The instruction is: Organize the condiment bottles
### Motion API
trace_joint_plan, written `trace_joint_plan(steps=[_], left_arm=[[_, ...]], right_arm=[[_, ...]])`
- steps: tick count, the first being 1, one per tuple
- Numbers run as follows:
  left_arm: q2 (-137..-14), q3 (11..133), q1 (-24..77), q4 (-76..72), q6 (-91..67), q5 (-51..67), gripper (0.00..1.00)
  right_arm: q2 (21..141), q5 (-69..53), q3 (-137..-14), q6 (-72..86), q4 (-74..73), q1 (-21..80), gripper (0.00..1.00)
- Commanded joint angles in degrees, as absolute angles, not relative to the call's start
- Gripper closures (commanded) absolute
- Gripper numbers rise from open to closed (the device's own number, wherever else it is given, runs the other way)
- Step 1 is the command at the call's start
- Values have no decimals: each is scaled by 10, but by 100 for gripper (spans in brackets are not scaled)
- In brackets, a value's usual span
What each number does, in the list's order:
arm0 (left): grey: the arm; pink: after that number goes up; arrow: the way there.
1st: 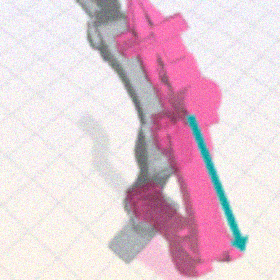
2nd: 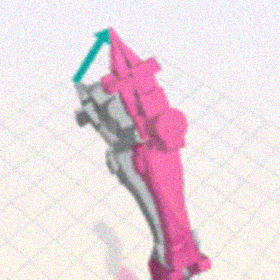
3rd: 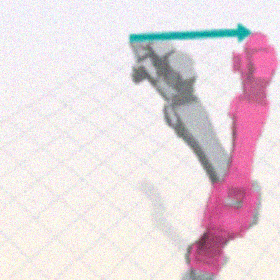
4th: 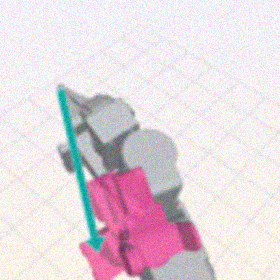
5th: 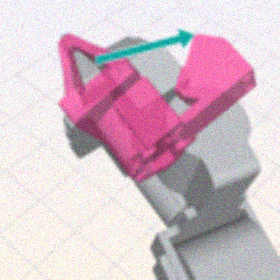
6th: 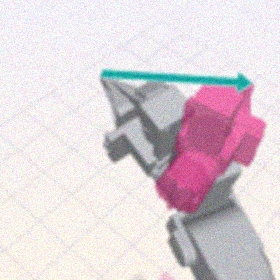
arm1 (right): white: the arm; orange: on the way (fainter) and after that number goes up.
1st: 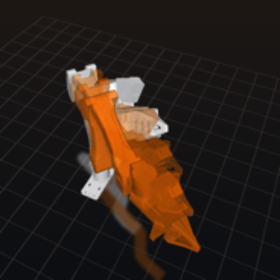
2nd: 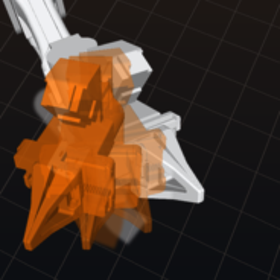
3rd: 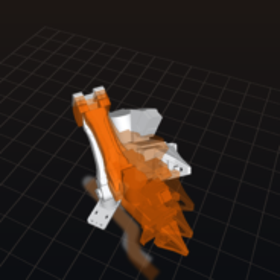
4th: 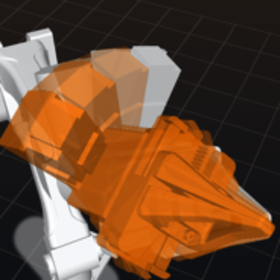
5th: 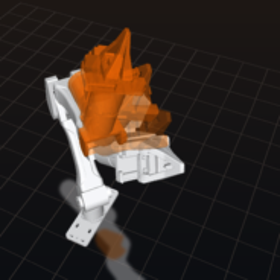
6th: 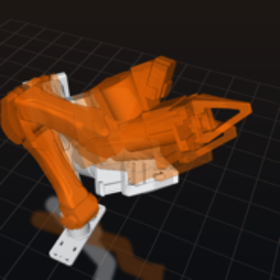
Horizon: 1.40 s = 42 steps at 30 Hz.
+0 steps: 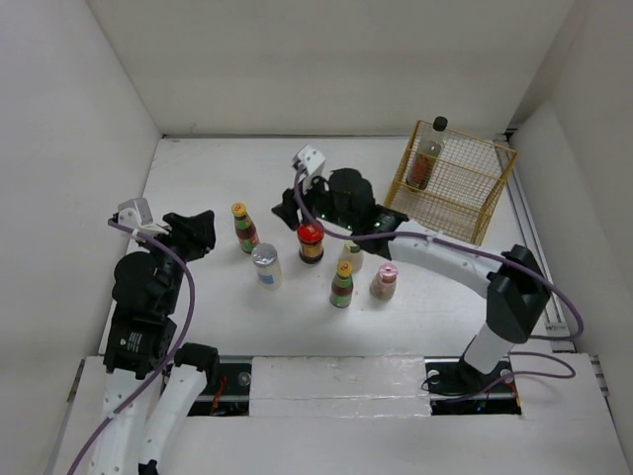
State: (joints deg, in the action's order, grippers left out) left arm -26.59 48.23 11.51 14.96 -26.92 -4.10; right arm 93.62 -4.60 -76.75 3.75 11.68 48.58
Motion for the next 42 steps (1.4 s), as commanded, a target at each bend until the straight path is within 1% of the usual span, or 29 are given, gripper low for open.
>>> trace_joint_plan(steps=[1, 3, 5, 9, 14, 16, 19, 21, 22, 24, 25, 26, 27, 28, 29, 31, 33, 34, 36, 37, 42], left_arm=[[-242, 504, 113, 148, -283, -96, 57], [-242, 504, 113, 154, -288, -101, 57], [-242, 504, 113, 154, -288, -93, 56], [-247, 504, 113, 149, -288, -93, 56], [-248, 504, 113, 143, -288, -87, 55], [-248, 504, 113, 143, -288, -87, 55], [-240, 499, 113, 143, -283, -81, 55], [-240, 499, 113, 143, -283, -81, 55], [-240, 499, 113, 143, -283, -81, 55], [-240, 499, 113, 138, -283, -74, 54], [-240, 499, 113, 138, -283, -74, 54], [-240, 499, 113, 138, -283, -74, 54], [-240, 499, 113, 138, -283, -74, 54], [-240, 499, 113, 138, -283, -74, 54], [-240, 499, 113, 138, -283, -69, 54], [-235, 499, 113, 138, -278, -69, 54], [-235, 499, 113, 138, -278, -69, 54], [-240, 499, 113, 138, -278, -69, 54], [-235, 499, 113, 138, -278, -63, 54], [-235, 499, 113, 138, -278, -63, 54], [-235, 499, 113, 138, -278, -58, 54]], right_arm=[[951, -81, -794, 12, 97, 509, 33], [983, -98, -821, -1, 80, 521, 24], [1018, -89, -850, -19, 62, 540, 16], [1079, -83, -902, -19, 55, 541, 10], [1156, -54, -982, -19, 40, 541, 10], [1192, -54, -1025, -19, 35, 541, 11], [1230, -94, -1069, -19, 35, 541, 13], [1246, -84, -1085, -19, 35, 541, 16], [1254, -84, -1093, -12, 35, 541, 21], [1266, -78, -1100, 1, 54, 541, 27], [1273, -78, -1100, 1, 68, 541, 33], [1273, -83, -1105, 7, 74, 541, 58], [1273, -83, -1100, 15, 83, 541, 67], [1273, -67, -1093, 21, 96, 541, 74], [1265, -67, -1086, 26, 120, 541, 84], [1238, -61, -1068, 33, 139, 541, 88], [1197, -61, -1061, 39, 165, 541, 89], [1182, -54, -1061, 40, 171, 541, 90], [1151, -59, -1061, 45, 184, 527, 90], [1114, -59, -1056, 45, 185, 526, 90], [989, -38, -1000, 45, 192, 486, 90]])
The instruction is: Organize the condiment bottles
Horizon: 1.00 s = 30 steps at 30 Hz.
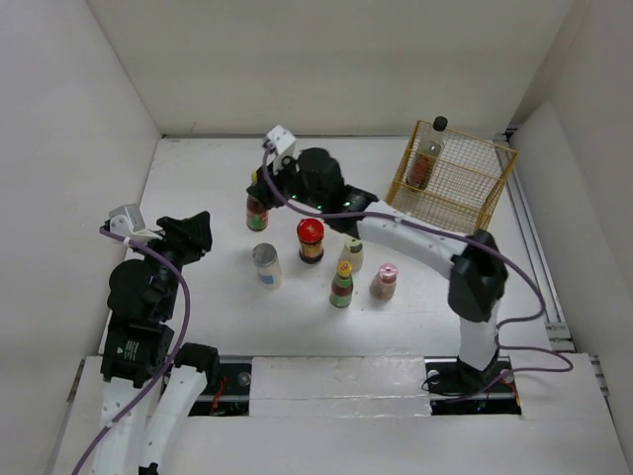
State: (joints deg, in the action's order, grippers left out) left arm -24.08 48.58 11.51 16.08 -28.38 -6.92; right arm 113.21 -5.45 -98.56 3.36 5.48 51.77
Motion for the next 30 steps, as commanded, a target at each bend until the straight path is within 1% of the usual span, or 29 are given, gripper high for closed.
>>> trace_joint_plan(steps=[1, 5, 9, 12, 17, 21, 24, 30], left_arm=[[-229, 499, 113, 138, -278, -58, 54], [-229, 499, 113, 133, -278, -52, 54], [-229, 494, 113, 133, -272, -43, 54], [-222, 494, 113, 133, -272, -43, 54], [-222, 494, 113, 133, -272, -43, 54], [-222, 494, 113, 133, -272, -43, 54], [-228, 494, 113, 133, -272, -38, 54], [-234, 494, 113, 127, -272, -38, 54]], right_arm=[[967, -31, -988, 45, 177, 478, 90], [823, 41, -892, 22, 151, 429, 90], [732, 85, -852, 22, 102, 339, 90], [703, 99, -852, 22, 65, 256, 90], [703, 121, -875, 15, 18, 169, 90], [743, 108, -899, 15, 18, 93, 90], [783, 91, -925, 22, 12, 66, 91], [843, 98, -963, 27, 18, 20, 91]])
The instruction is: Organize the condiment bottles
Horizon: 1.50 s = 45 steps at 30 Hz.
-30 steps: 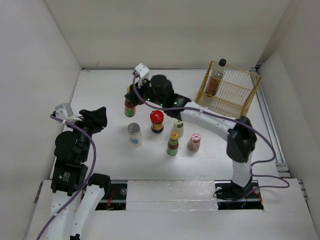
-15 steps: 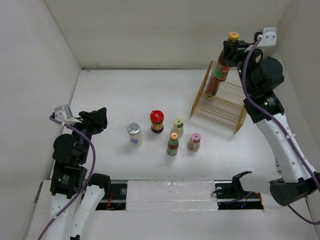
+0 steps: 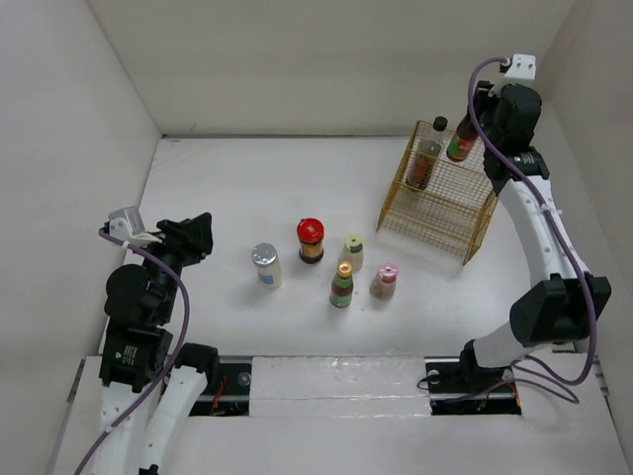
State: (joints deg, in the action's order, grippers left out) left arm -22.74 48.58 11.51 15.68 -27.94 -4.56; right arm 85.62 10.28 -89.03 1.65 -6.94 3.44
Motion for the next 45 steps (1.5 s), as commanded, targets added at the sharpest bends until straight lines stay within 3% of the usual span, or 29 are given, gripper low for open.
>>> trace_joint_plan(steps=[1, 6, 17, 24, 26, 34, 38, 45], left_arm=[[-234, 494, 113, 127, -272, -38, 54], [-234, 494, 113, 127, -272, -32, 54], [-240, 494, 113, 127, -272, -31, 54], [-240, 494, 113, 127, -272, -31, 54], [-240, 494, 113, 127, -272, -31, 54], [-240, 489, 113, 122, -272, -25, 53], [-240, 489, 113, 122, -272, -25, 53], [-240, 489, 113, 122, -272, -18, 53]], right_arm=[[850, 91, -969, 27, 18, 15, 91], [869, 91, -976, 33, 24, -6, 91], [836, 92, -750, 92, 139, -6, 90], [878, 92, -710, 103, 149, -6, 89], [886, 92, -705, 103, 149, -6, 85], [900, 76, -705, 103, 143, -6, 39], [880, 69, -711, 108, 132, -1, 27], [749, 75, -700, 119, 116, 40, 24]])
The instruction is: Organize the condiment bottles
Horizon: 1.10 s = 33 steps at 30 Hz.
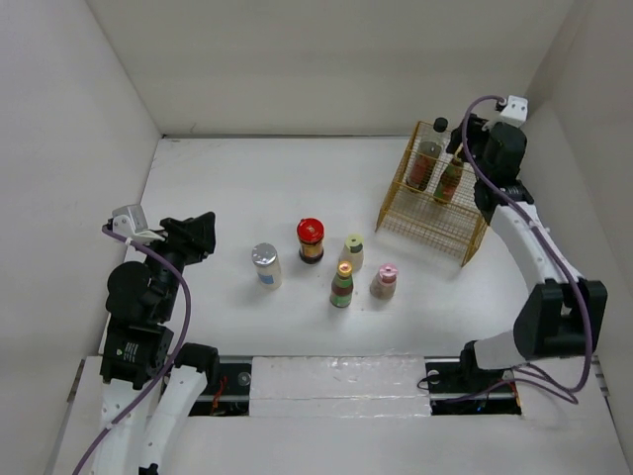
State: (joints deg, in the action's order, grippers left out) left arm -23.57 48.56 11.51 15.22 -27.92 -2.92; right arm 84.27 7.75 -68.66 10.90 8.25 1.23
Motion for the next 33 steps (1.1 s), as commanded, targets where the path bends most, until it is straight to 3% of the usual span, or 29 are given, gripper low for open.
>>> trace_joint_plan(steps=[1, 2, 3, 4, 6, 8, 9, 12, 13, 17, 23, 30, 33], left_arm=[[-240, 489, 113, 122, -272, -18, 53], [-240, 489, 113, 122, -272, -18, 53], [-240, 489, 113, 122, -272, -18, 53], [-240, 489, 113, 122, -267, -13, 53], [-240, 489, 113, 122, -267, -13, 51], [-240, 489, 113, 122, -267, -6, 51], [-245, 489, 113, 122, -267, 1, 50], [-245, 489, 113, 115, -267, 7, 43], [-245, 489, 113, 115, -262, 7, 43], [-240, 489, 113, 115, -262, 13, 40], [-246, 489, 113, 109, -262, 20, 39], [-246, 489, 113, 109, -262, 20, 39], [-251, 483, 113, 109, -262, 27, 39]], right_arm=[[729, 75, -691, 128, 116, 51, 30], [709, 46, -680, 138, 116, 76, 40], [690, 25, -669, 148, 116, 92, 67], [653, 5, -636, 167, 116, 112, 79], [618, -32, -587, 174, 152, 190, 92], [579, -32, -525, 185, 157, 245, 92], [571, -37, -510, 185, 157, 293, 91], [542, -50, -469, 190, 124, 359, 61], [534, -50, -461, 190, 98, 406, 40], [484, 35, -442, 176, -1, 507, 11], [501, 67, -447, 156, -76, 599, 3], [573, 163, -437, 150, -61, 618, 3], [592, 188, -430, 137, -17, 618, 9]])
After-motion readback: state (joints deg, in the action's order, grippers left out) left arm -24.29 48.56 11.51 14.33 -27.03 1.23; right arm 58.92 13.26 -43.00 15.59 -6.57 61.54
